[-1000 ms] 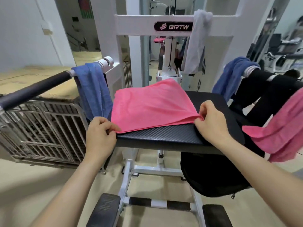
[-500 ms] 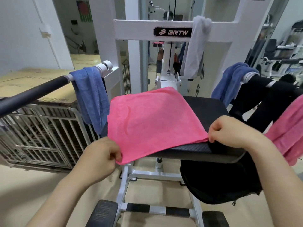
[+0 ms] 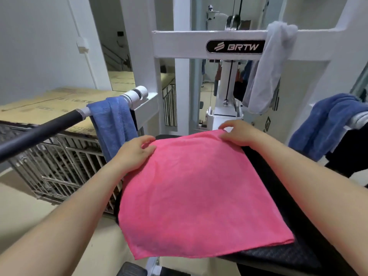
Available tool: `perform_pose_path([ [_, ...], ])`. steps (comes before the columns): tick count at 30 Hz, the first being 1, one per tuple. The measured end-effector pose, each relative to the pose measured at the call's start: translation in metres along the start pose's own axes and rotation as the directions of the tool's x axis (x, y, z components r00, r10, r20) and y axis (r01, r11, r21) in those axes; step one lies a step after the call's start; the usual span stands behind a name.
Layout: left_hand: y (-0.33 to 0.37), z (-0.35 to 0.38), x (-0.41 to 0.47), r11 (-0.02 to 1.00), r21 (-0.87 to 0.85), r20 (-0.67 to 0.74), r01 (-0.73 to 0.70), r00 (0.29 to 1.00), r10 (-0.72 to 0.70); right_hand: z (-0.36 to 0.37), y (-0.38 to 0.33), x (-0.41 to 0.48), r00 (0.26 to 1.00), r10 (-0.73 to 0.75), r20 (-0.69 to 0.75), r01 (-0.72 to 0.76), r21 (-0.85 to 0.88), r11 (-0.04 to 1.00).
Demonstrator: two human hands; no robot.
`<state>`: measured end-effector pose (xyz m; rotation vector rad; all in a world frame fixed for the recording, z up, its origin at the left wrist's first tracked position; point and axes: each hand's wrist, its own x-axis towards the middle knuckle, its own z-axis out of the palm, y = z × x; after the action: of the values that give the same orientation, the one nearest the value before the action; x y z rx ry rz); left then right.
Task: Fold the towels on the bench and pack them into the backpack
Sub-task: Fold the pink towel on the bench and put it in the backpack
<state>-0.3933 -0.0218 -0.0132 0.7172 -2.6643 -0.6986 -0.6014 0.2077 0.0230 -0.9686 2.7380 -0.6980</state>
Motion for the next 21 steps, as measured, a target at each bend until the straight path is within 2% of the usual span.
perform_pose_path([
  [2, -0.003, -0.007, 0.011, 0.994, -0.097, 0.044, 0.046, 0.998, -0.042, -0.007, 0.004, 0.015, 0.993, -0.041, 0.111, 0.031, 0.093, 0.995],
  [5, -0.007, -0.019, 0.024, 0.994, -0.106, 0.084, 0.019, 0.996, -0.010, -0.021, 0.011, 0.033, 0.958, -0.076, 0.275, 0.018, 0.206, 0.978],
  [7, -0.008, -0.024, 0.028, 0.975, -0.220, 0.117, 0.011, 0.993, 0.015, -0.031, 0.015, 0.043, 0.931, -0.091, 0.354, 0.005, 0.238, 0.971],
  [10, -0.012, -0.029, 0.030, 0.887, -0.454, 0.251, 0.086, 0.967, 0.034, -0.042, 0.019, 0.058, 0.865, -0.125, 0.485, -0.026, 0.293, 0.956],
  [12, -0.016, -0.030, 0.032, 0.791, -0.587, 0.330, 0.173, 0.943, 0.039, -0.043, 0.021, 0.067, 0.825, -0.147, 0.546, -0.057, 0.339, 0.939],
  [16, -0.029, -0.025, 0.041, 0.666, -0.690, 0.345, 0.282, 0.938, -0.039, -0.039, 0.026, 0.078, 0.800, -0.183, 0.572, -0.095, 0.421, 0.902],
  [19, -0.033, -0.018, 0.044, 0.613, -0.724, 0.285, 0.317, 0.946, -0.152, -0.039, 0.027, 0.085, 0.831, -0.187, 0.523, -0.067, 0.428, 0.901],
  [21, -0.031, -0.015, 0.047, 0.633, -0.714, 0.200, 0.298, 0.954, -0.223, -0.038, 0.027, 0.089, 0.862, -0.162, 0.480, -0.067, 0.424, 0.903],
])
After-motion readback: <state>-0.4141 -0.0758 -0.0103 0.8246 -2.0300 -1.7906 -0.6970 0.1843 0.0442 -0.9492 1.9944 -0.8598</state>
